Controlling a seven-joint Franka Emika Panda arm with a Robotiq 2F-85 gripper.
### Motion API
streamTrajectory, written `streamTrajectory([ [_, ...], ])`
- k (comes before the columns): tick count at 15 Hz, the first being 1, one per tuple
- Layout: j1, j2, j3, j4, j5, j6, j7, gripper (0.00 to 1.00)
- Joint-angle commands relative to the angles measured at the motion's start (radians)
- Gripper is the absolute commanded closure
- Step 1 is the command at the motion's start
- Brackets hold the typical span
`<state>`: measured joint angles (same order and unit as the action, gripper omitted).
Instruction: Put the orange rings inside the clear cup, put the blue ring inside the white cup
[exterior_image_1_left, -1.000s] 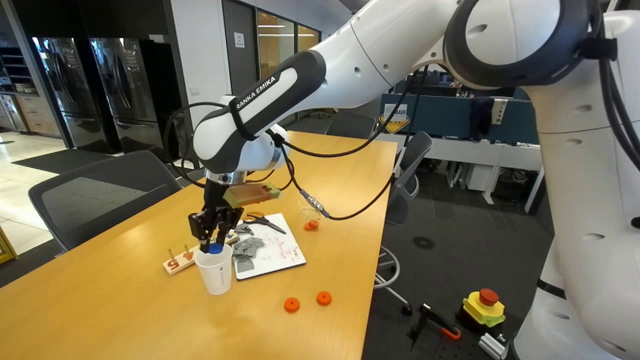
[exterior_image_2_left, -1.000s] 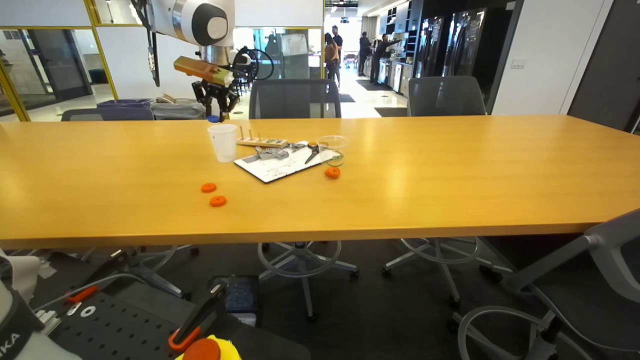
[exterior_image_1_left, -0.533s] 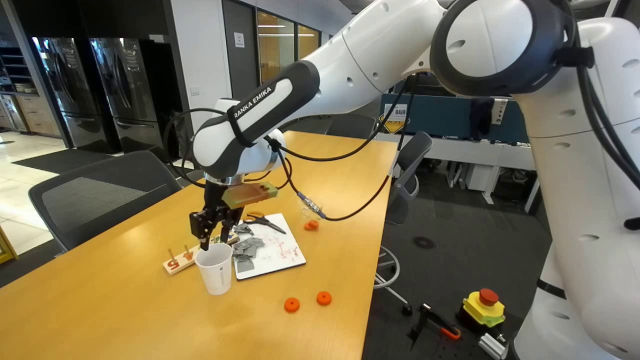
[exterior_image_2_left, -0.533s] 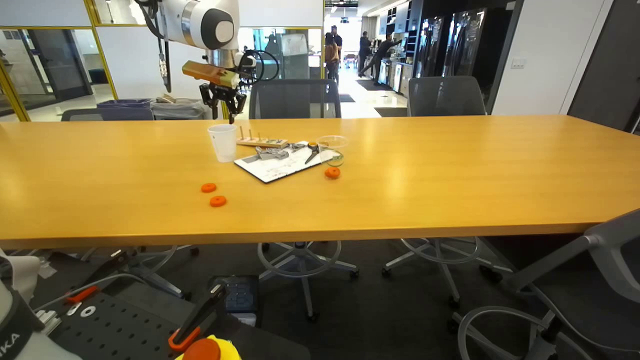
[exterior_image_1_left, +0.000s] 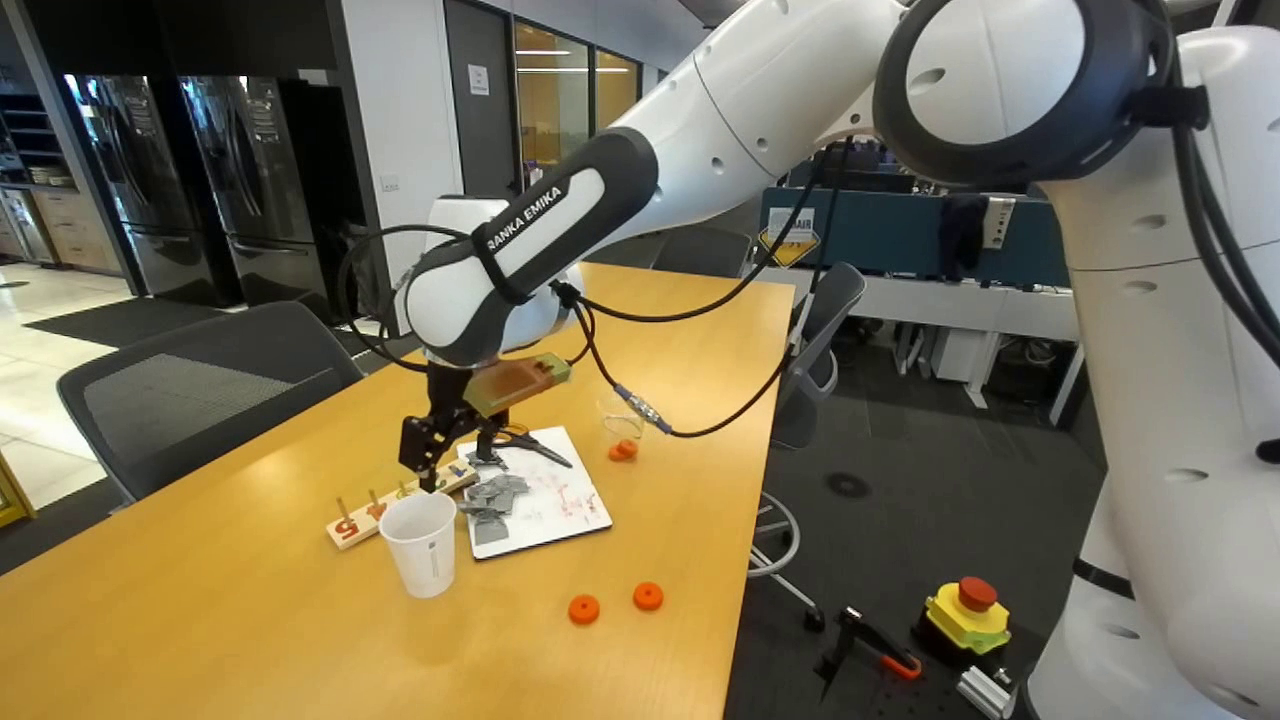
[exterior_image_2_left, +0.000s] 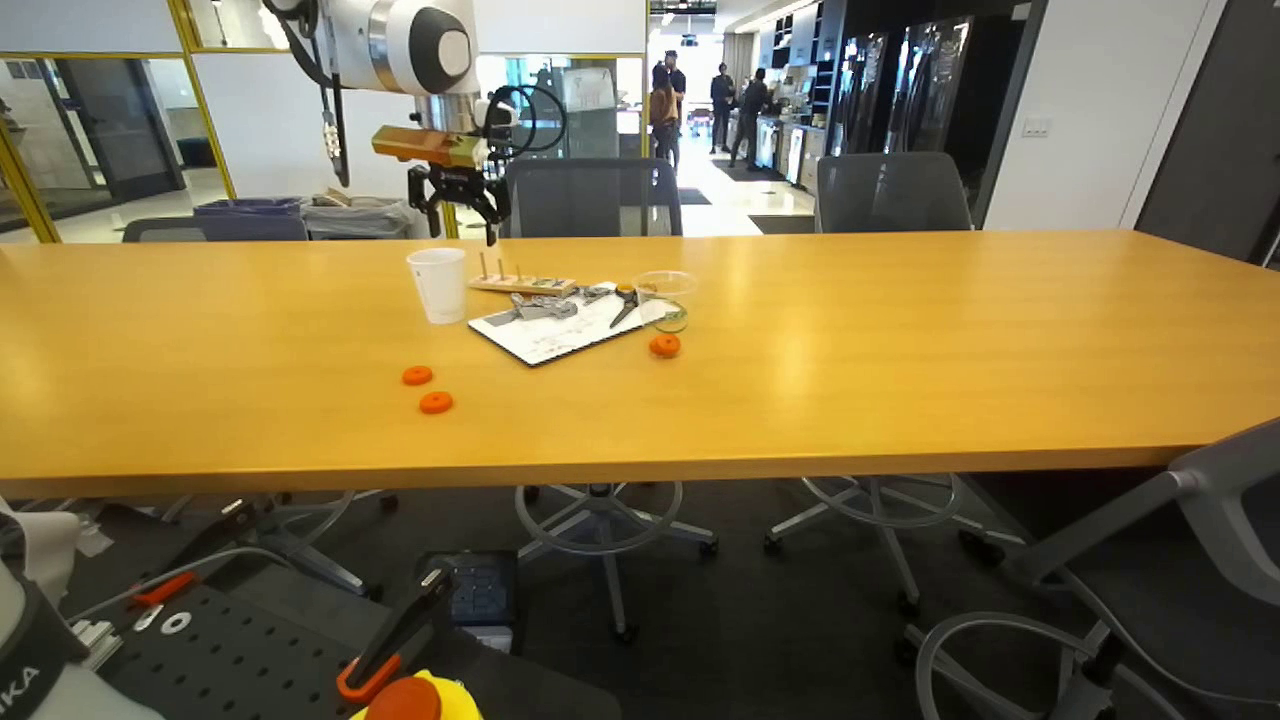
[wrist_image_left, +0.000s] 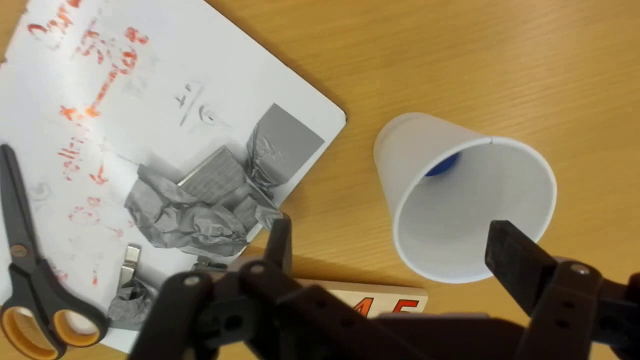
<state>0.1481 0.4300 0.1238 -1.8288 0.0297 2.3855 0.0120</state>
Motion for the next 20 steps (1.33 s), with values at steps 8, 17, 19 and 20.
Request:
streamTrajectory([
  [8, -0.013, -0.366, 0.000, -0.471, -0.091, 0.003, -0.125, 0.00],
  [17, -0.023, -0.246, -0.003, -0.588, -0.093, 0.194, -0.251, 0.00],
  [19, -0.022, -0.217, -0.003, -0.597, -0.098, 0.244, -0.242, 0.00],
  [20, -0.021, -0.205, -0.003, -0.603, -0.104, 0.268, -0.237, 0.00],
])
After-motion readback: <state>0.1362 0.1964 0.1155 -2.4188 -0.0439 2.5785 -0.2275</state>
